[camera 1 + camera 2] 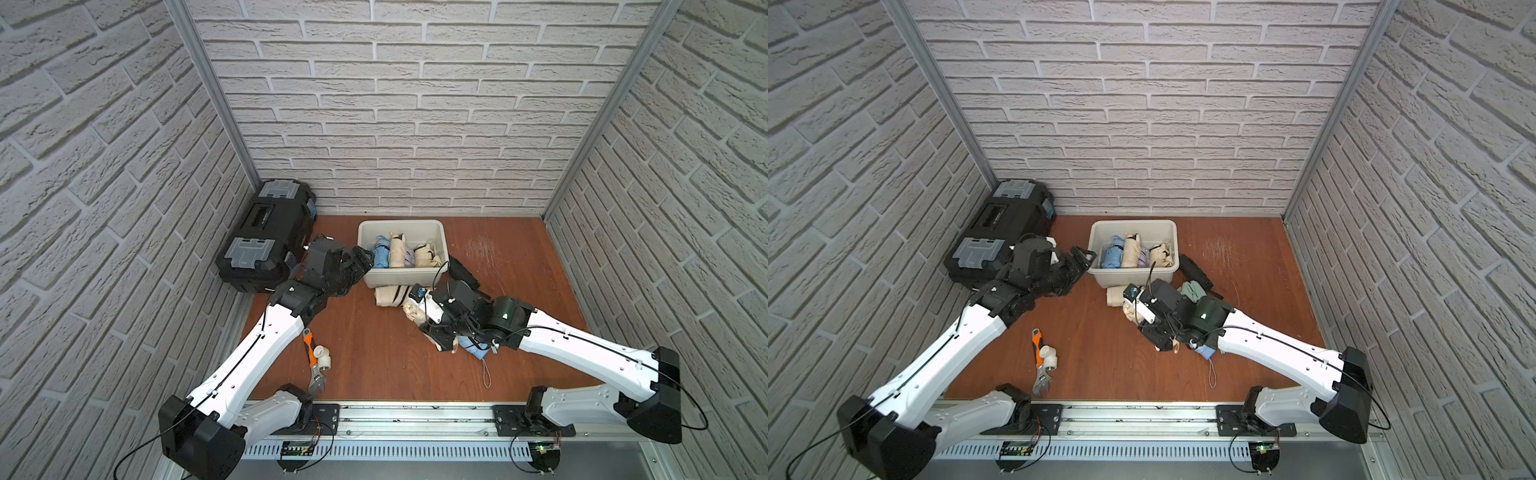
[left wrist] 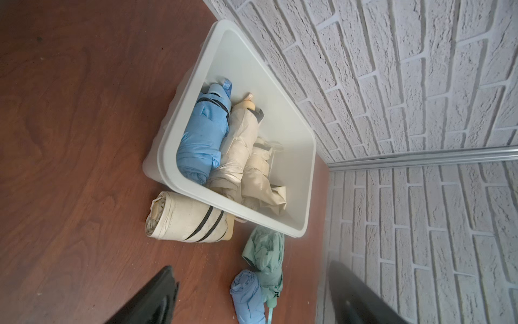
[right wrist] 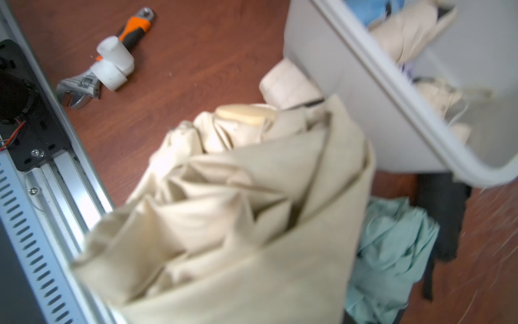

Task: Put the umbrella into the storage box
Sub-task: Pick up the umbrella from the center of the board.

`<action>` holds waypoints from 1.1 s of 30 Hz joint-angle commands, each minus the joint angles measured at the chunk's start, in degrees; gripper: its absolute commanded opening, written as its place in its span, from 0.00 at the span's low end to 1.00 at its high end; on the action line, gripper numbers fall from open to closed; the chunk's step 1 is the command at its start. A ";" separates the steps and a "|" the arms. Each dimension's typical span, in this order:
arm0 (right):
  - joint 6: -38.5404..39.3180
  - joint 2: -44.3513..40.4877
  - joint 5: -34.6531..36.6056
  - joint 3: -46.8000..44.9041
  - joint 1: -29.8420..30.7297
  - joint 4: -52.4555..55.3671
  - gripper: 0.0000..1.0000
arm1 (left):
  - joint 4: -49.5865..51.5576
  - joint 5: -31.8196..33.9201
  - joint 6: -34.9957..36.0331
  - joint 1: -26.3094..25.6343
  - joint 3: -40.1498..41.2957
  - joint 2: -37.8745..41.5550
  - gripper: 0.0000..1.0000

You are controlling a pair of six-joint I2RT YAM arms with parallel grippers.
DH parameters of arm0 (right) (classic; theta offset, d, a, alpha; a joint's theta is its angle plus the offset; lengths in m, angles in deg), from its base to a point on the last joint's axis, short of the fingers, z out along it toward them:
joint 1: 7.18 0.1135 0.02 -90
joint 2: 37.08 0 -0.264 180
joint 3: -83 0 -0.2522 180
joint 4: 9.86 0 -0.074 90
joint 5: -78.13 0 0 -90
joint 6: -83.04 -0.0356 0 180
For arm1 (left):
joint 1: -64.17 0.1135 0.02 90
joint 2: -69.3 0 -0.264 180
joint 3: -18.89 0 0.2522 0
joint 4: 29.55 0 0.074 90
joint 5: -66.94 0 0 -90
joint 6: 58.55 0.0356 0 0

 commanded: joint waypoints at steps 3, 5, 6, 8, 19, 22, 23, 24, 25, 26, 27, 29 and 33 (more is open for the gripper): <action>23.41 2.88 0.86 4.01 0.26 -13.01 0.40 | 2.75 -8.93 -5.73 2.01 -2.27 -1.28 0.89; 29.25 3.67 0.83 3.95 0.14 -15.87 0.40 | 2.48 -11.71 -6.89 2.31 -2.74 -1.81 0.89; 32.67 3.97 0.75 3.57 0.02 -17.65 0.40 | 2.48 -12.91 -7.66 2.36 -2.93 -1.93 0.89; 37.64 4.44 0.92 2.97 -0.20 -21.10 0.40 | 1.85 -15.32 -9.10 2.45 -2.86 -2.04 0.88; 52.08 8.82 2.27 1.07 -2.27 -37.30 0.38 | -14.36 -29.90 -22.63 2.39 4.31 -1.58 0.88; 52.52 10.27 3.22 1.53 -2.98 -39.11 0.37 | -16.16 -31.22 -24.05 2.44 4.79 -1.26 0.83; 52.62 10.67 3.64 1.68 -3.27 -39.73 0.37 | -15.76 -31.33 -24.03 2.36 4.70 -1.03 0.81; 52.77 10.91 3.88 1.67 -3.56 -40.36 0.36 | -15.53 -31.33 -24.08 2.36 4.51 -0.78 0.80; 52.90 11.04 4.27 1.48 -3.77 -41.21 0.36 | -15.11 -31.29 -24.19 2.37 4.43 -0.50 0.78; 53.03 11.21 4.71 1.34 -4.00 -41.88 0.36 | -14.53 -31.20 -24.13 2.40 4.37 -0.19 0.76; 53.06 11.36 5.09 1.33 -4.22 -42.20 0.36 | -14.15 -31.11 -24.01 2.37 4.34 0.04 0.74; 53.66 11.49 5.78 0.88 -4.63 -43.00 0.36 | -12.80 -31.16 -23.85 2.48 4.35 0.58 0.74; 54.59 11.74 7.05 0.10 -5.43 -44.27 0.36 | -10.75 -31.08 -23.18 2.79 4.50 1.34 0.82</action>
